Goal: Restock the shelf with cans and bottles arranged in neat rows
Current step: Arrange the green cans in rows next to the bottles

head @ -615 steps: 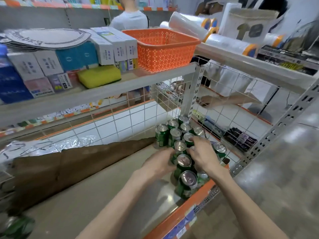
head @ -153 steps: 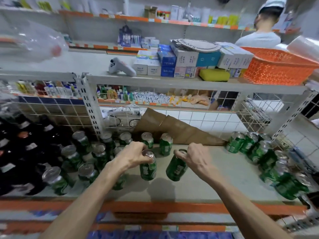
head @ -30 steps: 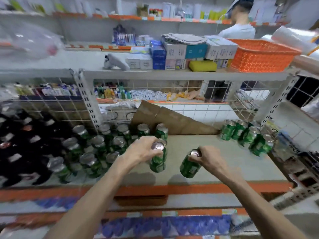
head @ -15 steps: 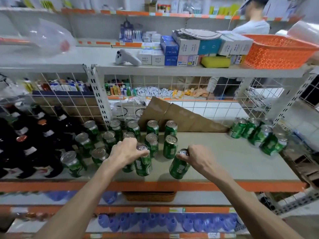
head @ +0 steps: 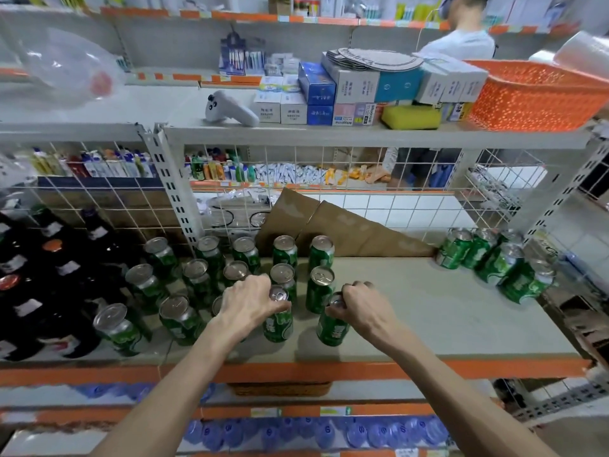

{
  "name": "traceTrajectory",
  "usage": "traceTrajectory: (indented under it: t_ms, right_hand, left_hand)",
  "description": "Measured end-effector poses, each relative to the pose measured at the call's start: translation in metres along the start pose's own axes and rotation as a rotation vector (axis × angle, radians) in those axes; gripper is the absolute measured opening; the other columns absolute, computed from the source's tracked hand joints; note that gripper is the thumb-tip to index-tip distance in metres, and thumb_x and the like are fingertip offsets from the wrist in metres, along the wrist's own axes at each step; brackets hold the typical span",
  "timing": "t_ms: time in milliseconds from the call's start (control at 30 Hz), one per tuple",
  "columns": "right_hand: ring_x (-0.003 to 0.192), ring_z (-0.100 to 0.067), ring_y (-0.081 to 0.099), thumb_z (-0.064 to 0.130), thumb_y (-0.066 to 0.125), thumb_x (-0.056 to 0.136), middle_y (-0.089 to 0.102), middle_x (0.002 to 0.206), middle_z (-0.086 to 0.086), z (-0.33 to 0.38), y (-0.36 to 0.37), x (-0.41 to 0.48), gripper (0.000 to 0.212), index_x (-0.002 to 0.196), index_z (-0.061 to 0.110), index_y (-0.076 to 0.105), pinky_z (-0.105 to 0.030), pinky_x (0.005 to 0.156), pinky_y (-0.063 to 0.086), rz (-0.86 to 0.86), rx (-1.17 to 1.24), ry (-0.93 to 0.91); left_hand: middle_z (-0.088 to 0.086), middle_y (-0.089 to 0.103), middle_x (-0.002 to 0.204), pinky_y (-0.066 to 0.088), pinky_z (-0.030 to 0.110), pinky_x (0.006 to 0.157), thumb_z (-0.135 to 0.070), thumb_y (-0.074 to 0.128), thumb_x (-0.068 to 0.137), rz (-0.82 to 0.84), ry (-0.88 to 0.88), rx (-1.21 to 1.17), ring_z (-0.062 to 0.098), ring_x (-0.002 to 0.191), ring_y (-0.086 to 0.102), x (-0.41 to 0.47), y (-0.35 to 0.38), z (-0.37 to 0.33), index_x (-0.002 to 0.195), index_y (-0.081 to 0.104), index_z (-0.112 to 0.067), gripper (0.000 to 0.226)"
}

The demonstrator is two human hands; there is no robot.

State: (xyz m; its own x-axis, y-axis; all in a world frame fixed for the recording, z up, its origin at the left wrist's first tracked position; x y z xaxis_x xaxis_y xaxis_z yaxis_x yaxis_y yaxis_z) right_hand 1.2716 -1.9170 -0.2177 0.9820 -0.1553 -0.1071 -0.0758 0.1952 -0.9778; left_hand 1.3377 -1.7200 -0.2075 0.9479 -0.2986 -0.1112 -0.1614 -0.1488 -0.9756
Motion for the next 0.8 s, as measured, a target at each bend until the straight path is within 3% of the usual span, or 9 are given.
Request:
traceTrajectory:
  t_ms: [333,467,800]
  right_hand:
    - [0.103,-0.031,0.052,0.033,0.061,0.092,0.062,0.110,-0.018,0.023,0.017,0.009,0.039,0.108,-0.002,0.061,-0.038,0.082,0.049,0.064,0.057,0.001]
    - [0.109,-0.032,0.052,0.026,0.060,0.091,0.061,0.115,-0.018,0.033,0.019,0.008,0.036,0.114,0.000,0.059,-0.033,0.079,0.041,0.030,0.035,-0.002]
    - [0.100,-0.030,0.055,0.031,0.060,0.090,0.062,0.106,-0.016,0.043,0.024,0.004,0.029,0.103,0.007,0.069,-0.033,0.068,0.034,0.016,0.019,-0.015]
  left_hand:
    - [0.007,0.072,0.102,0.051,0.037,0.075,-0.061,0.071,0.079,0.046,0.020,0.070,0.028,0.095,0.069,0.007,0.019,-0.015,0.101,0.064,-0.015,0.051]
    - [0.008,0.071,0.104,0.050,0.037,0.075,-0.060,0.071,0.079,0.046,0.022,0.081,0.029,0.096,0.068,0.005,0.020,-0.014,0.103,0.063,-0.013,0.053]
    - [0.006,0.071,0.107,0.052,0.040,0.078,-0.057,0.076,0.075,0.033,0.026,0.029,0.031,0.100,0.069,-0.002,0.022,-0.004,0.111,0.057,-0.016,0.058]
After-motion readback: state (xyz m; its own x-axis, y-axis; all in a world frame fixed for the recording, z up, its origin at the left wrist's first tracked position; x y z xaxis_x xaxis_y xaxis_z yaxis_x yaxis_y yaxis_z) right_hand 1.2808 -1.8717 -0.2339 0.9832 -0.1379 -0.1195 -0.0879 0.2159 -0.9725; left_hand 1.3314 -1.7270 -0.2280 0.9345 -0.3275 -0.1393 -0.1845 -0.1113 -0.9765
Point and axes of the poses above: each hand's wrist, its own x-axis towards the middle knuckle, its own y-axis out of the palm, z = x × y, the point moved 7 cm from there along x, towards the middle knuckle
